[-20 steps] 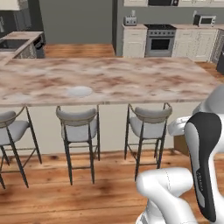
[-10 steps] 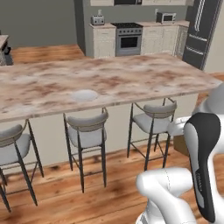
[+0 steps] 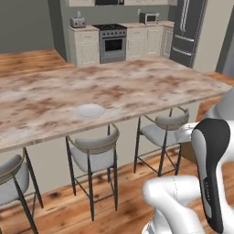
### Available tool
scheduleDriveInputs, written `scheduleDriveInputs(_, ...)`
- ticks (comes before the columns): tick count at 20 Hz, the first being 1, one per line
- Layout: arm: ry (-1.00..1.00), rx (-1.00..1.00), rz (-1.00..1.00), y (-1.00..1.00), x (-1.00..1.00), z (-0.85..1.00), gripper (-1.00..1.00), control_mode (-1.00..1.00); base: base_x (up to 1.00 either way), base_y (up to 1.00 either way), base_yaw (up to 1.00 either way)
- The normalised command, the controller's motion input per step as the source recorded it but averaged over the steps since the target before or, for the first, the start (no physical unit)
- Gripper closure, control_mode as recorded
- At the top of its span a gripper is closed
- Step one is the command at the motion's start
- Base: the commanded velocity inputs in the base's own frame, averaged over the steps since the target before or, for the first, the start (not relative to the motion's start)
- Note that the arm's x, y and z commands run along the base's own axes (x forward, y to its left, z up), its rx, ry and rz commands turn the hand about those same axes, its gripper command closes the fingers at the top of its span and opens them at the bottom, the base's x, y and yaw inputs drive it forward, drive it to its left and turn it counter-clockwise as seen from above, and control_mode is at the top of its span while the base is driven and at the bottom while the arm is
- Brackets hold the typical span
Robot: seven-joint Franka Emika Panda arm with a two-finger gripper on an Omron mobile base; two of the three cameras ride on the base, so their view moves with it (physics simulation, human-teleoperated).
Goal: Start the toaster. Once the lever pops up, take the bread to the plate on the dining counter.
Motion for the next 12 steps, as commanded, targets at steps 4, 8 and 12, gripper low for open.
scheduleDriveInputs(4, 0.0, 0.0, 0.0, 0.0, 0.0, 0.0, 1.0, 1.0, 0.67, 0.18, 0.0)
scheduleDriveInputs(8, 0.0, 0.0, 0.0, 0.0, 0.0, 0.0, 1.0, 1.0, 0.56, 0.01, 0.1)
scheduleDriveInputs(12, 0.0, 0.0, 0.0, 0.0, 0.0, 0.0, 1.0, 1.0, 0.67, 0.16, 0.19)
